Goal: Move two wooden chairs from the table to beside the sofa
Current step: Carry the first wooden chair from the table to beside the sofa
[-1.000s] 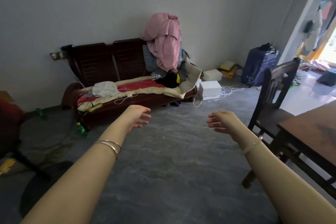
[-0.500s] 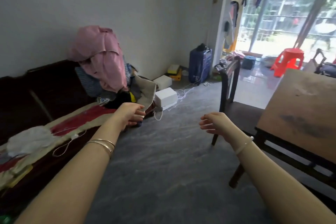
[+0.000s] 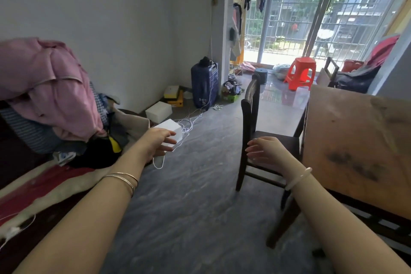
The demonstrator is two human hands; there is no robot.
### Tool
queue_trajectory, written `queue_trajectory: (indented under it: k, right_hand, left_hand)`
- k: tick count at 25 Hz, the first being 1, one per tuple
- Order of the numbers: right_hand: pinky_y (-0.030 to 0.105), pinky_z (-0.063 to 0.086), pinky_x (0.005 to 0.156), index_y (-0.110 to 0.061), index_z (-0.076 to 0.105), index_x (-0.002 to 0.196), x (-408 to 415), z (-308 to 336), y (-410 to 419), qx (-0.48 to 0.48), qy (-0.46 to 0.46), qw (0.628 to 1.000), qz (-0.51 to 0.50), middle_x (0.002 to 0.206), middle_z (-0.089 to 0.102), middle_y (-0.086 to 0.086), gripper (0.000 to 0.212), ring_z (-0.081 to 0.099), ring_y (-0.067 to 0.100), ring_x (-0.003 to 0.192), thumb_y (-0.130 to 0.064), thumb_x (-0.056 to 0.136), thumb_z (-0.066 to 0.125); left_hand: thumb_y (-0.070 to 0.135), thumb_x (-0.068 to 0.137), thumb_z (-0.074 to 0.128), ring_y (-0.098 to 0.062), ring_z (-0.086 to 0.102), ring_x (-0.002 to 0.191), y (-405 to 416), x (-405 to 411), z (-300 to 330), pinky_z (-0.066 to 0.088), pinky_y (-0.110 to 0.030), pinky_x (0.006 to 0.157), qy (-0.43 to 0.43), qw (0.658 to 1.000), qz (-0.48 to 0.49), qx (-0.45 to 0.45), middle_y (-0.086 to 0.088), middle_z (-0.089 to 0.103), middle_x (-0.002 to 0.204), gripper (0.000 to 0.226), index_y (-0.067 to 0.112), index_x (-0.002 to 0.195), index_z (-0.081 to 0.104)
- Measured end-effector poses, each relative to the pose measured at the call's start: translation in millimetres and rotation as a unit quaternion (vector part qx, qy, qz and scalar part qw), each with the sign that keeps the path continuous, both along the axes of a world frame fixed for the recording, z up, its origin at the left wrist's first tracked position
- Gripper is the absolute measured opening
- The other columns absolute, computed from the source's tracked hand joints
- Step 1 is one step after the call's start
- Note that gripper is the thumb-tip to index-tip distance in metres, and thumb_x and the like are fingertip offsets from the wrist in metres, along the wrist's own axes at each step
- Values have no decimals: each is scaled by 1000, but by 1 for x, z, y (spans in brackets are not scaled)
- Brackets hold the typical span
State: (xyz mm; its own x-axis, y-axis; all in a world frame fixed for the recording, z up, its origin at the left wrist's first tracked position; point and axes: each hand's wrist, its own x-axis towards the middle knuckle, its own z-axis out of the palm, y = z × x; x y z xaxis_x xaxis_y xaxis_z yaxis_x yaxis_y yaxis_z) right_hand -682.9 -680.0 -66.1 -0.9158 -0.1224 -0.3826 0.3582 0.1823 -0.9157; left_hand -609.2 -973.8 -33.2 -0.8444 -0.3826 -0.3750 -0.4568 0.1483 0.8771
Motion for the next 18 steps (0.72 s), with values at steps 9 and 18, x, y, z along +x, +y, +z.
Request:
queue_trajectory:
  k: [9, 18]
  right_hand:
    - [23, 38, 55, -2, 61, 96, -141, 2, -12, -13, -26, 997, -65, 73, 63, 11, 16, 56, 21, 59, -11, 94, 48]
    - [35, 54, 72, -6, 65, 88, -264, -42, -16, 20, -41, 983, -178, 78, 72, 10, 22, 68, 25, 73, -18, 95, 48]
  left_hand:
    - [21, 98, 40, -29, 67, 93, -14, -196, 12, 50, -30, 68, -7, 996, -92, -18, -14, 70, 113, 34, 11, 122, 62]
    - [22, 101, 41, -35, 65, 110, -15, -383, 3, 49, -43, 97, -21, 976, -213, -24, -16, 67, 118, 35, 8, 126, 60]
